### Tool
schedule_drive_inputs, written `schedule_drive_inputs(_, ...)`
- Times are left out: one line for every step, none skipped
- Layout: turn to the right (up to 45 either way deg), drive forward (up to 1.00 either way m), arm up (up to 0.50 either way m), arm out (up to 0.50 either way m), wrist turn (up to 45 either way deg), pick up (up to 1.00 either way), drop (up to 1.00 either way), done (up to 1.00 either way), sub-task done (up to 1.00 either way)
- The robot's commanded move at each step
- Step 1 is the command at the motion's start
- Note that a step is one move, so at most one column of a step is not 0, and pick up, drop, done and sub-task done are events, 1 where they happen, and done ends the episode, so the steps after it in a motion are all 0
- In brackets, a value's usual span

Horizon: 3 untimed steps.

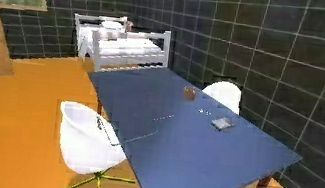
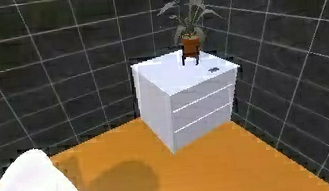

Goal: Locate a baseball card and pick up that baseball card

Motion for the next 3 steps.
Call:
schedule_drive_inputs(45.0, 0.0, 0.0, 0.0, 0.0, 0.0, 0.0, 0.0, 0.0)
schedule_drive_inputs(45.0, 0.0, 0.0, 0.0, 0.0, 0.0, 0.0, 0.0, 0.0)
schedule_drive_inputs(21.0, 0.0, 0.0, 0.0, 0.0, 0.0, 0.0, 0.0, 0.0)
